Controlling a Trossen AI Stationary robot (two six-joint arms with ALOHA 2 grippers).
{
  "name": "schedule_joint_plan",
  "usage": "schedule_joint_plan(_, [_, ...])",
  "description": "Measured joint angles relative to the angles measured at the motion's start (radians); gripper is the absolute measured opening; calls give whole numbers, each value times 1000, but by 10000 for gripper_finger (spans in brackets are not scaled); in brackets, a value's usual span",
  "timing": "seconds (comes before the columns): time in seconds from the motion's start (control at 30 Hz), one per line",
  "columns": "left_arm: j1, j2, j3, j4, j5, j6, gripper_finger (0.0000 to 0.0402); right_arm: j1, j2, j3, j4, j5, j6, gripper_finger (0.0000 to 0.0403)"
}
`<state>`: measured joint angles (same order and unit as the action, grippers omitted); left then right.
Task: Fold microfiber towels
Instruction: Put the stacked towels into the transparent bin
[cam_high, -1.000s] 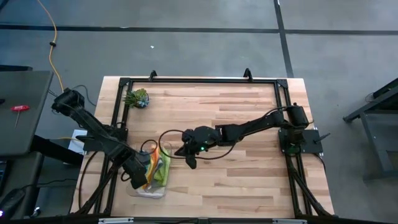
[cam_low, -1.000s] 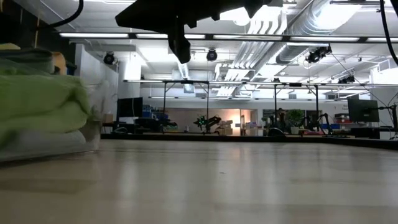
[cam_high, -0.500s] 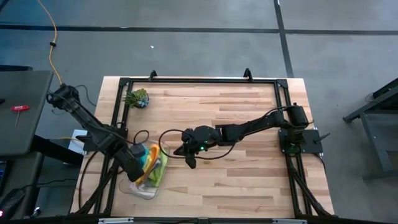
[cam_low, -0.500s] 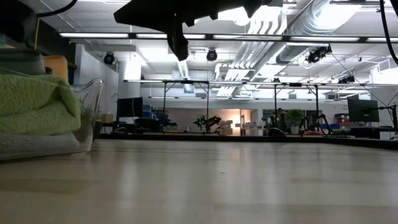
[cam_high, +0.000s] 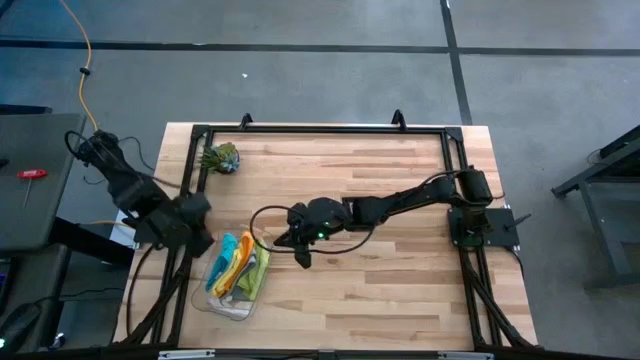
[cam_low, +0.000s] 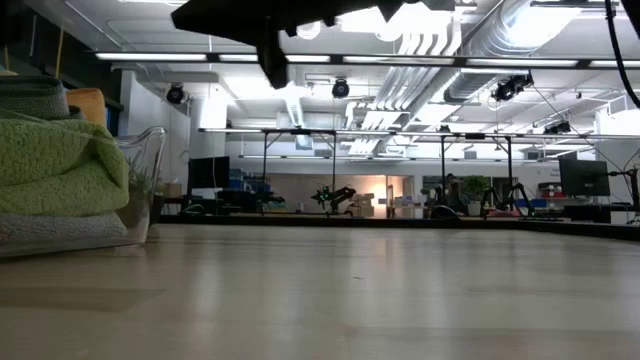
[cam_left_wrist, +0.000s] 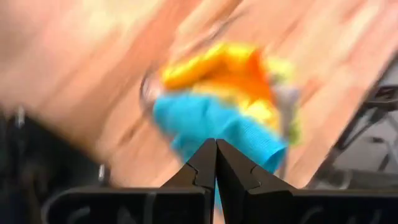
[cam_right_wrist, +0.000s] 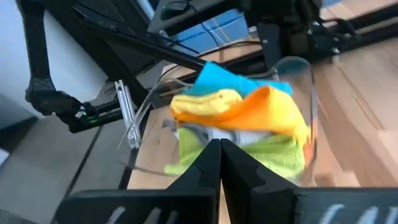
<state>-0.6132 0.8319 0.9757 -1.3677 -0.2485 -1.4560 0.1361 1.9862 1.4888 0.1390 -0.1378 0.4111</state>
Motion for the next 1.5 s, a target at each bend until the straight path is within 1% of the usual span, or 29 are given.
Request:
schedule_joint_plan(0.07, [0,-12,32,32,-62,101,0,-6,39,70,-59,-37,-38,0])
schedule_joint_plan(0.17, [-4,-15,34,215,-63,304,0,-6,100,185,-214,-75,-124,0])
schedule_joint_plan(0.23, [-3,18,35,293,-48,351,0,-4,117,240,-341,-42,-171,0])
schedule_joint_plan(0.3, [-2,80,35,330,-42,390,0,-9,117,275,-399,-9,-213,0])
schedule_joint_plan(0.37, [-2,159,34,326,-40,401,0,-26,85,285,-455,13,-248,0])
schedule_joint_plan(0.47, [-4,254,33,352,-78,406,0,-47,23,290,-528,51,-281,0])
schedule_joint_plan(0.63, [0,387,33,413,-114,510,0,-60,-73,290,-717,129,-321,0])
schedule_joint_plan(0.77, [1,448,33,416,-163,552,0,-60,-156,289,-826,185,-322,0])
schedule_joint_plan(0.83, [12,467,30,419,-185,556,0,-57,-188,289,-848,211,-307,0])
schedule_joint_plan(1.0, [39,465,-30,458,-155,570,0,-50,-242,289,-860,248,-270,0])
schedule_joint_plan(1.1, [35,459,-77,499,-117,570,0,-48,-247,289,-861,251,-253,0])
schedule_joint_plan(1.23, [21,432,-117,485,-90,561,0,-44,-247,289,-863,251,-251,0])
schedule_joint_plan(1.37, [21,382,-124,406,-80,557,0,-44,-247,289,-862,252,-232,0])
schedule_joint_plan(1.5, [24,303,-125,301,-88,568,0,-44,-246,289,-860,252,-230,0])
